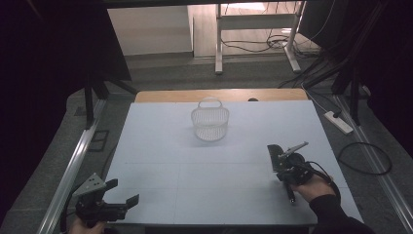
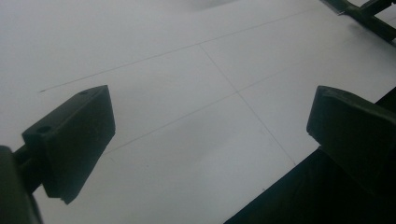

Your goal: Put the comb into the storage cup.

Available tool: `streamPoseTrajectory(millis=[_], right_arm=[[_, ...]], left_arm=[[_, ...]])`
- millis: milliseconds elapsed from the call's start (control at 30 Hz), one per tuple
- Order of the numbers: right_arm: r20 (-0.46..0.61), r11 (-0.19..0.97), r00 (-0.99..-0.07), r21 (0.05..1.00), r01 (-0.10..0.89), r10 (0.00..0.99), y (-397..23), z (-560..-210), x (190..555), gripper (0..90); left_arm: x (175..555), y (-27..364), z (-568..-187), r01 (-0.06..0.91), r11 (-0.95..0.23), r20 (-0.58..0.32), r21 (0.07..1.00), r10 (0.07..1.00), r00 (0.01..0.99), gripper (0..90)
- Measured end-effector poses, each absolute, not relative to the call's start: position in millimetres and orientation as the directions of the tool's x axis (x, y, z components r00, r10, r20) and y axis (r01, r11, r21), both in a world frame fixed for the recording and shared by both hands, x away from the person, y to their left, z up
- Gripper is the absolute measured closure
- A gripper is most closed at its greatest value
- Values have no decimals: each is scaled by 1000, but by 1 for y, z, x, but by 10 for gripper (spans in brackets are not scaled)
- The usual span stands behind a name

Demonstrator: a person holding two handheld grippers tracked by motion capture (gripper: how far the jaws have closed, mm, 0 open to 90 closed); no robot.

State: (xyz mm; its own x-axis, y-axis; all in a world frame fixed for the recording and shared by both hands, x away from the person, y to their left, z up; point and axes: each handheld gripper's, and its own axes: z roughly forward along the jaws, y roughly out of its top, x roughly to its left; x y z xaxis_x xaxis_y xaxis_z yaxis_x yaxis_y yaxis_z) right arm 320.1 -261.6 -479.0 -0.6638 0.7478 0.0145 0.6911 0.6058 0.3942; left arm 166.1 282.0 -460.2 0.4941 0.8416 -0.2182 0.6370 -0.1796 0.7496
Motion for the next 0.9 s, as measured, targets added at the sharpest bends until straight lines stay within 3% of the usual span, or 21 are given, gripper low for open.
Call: streamPoseTrajectory(millis=[900], right_arm=[[11,607,-644,322,727,765,-272,-492,319,895]], left_arm=[[166,282,-460,636,-182,-216,750,841,495,23]])
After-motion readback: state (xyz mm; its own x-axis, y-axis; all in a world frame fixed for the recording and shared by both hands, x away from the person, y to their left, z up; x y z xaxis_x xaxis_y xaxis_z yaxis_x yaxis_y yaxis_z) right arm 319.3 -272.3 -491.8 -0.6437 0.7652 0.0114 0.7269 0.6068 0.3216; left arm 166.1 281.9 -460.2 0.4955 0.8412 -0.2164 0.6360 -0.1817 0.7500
